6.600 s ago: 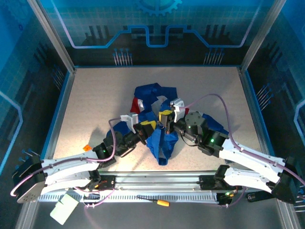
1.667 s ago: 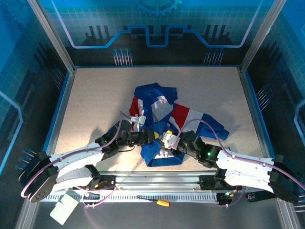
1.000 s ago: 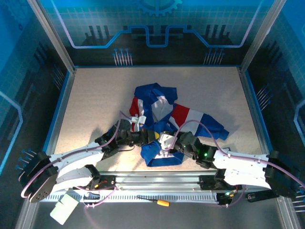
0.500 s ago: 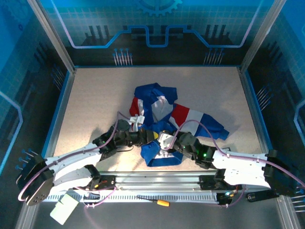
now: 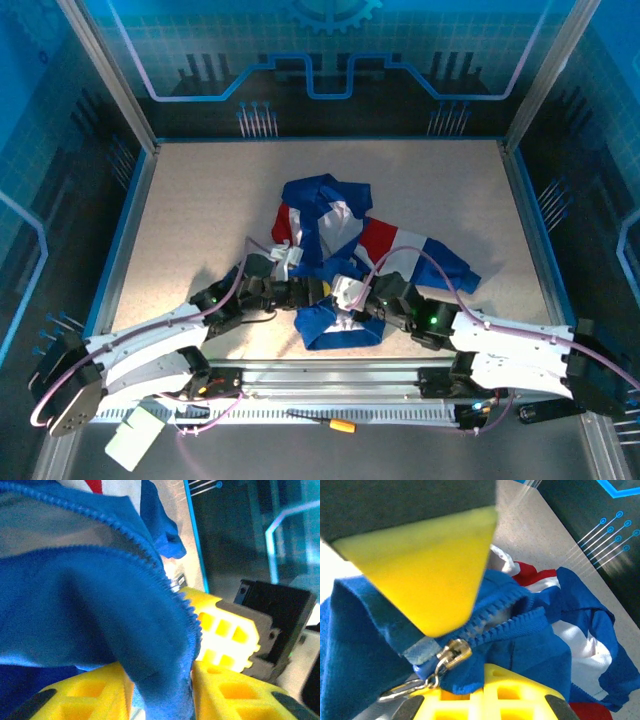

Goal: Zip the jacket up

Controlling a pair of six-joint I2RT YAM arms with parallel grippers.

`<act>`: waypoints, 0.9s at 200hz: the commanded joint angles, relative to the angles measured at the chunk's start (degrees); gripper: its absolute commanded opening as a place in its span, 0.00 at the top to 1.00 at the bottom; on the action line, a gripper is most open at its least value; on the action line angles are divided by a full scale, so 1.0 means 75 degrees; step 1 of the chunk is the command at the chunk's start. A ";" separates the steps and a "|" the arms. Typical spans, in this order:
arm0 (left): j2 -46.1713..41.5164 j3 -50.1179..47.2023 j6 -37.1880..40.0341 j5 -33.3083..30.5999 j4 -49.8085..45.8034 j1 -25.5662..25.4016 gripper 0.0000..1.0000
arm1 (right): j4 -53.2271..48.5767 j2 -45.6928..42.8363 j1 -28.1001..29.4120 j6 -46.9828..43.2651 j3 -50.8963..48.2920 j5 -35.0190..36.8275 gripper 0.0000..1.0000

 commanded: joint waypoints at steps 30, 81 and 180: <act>-0.0495 0.1197 0.2141 0.0137 -0.1757 0.0396 0.41 | -0.1485 -0.0488 -0.0470 0.0679 0.0571 -0.1318 1.00; -0.1347 0.1934 0.5108 0.0254 -0.3183 0.0404 0.39 | -0.1851 -0.0151 -0.0822 0.0925 0.0891 -0.2332 1.00; -0.1419 0.1755 1.2441 -0.2721 -0.2423 -0.1840 0.51 | -0.2798 -0.0044 -0.1412 0.1421 0.1640 -0.3594 1.00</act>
